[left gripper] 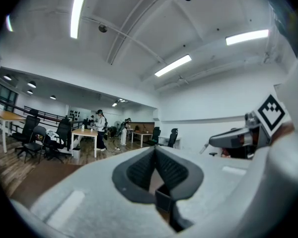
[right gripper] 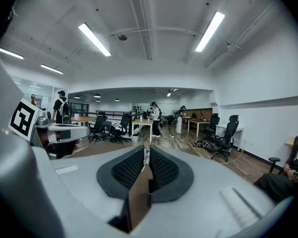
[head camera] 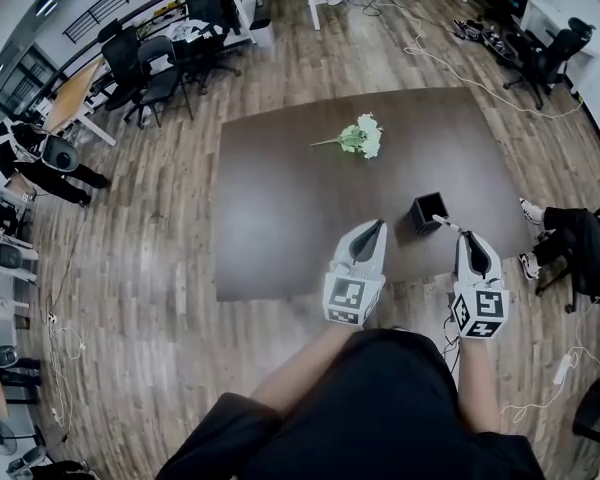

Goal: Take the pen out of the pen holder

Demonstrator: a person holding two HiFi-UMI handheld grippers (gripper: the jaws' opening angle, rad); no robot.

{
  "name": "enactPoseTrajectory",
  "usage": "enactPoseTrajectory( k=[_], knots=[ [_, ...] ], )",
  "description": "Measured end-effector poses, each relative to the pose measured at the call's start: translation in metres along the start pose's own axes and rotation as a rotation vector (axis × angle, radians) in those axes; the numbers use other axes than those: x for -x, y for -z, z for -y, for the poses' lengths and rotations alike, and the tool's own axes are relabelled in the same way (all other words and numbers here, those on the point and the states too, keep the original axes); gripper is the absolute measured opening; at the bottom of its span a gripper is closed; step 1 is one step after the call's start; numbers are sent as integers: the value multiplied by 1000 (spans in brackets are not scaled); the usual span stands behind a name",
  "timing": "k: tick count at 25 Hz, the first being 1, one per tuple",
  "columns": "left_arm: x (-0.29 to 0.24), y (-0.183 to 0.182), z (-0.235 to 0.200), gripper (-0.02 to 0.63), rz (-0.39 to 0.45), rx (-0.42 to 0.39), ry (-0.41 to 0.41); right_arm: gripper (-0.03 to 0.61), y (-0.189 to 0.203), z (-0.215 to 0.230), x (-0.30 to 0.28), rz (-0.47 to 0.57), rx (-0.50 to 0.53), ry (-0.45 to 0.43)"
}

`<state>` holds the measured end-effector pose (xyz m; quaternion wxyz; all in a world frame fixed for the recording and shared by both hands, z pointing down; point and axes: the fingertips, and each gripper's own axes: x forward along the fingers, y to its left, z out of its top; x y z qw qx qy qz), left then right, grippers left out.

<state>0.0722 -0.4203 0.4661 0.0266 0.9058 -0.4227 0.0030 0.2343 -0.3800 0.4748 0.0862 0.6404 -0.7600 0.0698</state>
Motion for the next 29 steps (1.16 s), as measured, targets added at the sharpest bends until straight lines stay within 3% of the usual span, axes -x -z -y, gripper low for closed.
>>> enactPoseTrajectory(
  k=[29],
  knots=[
    [-28,12,-26,3,-29,4,27,35,12,-2,-44,-45,-10,8]
  ],
)
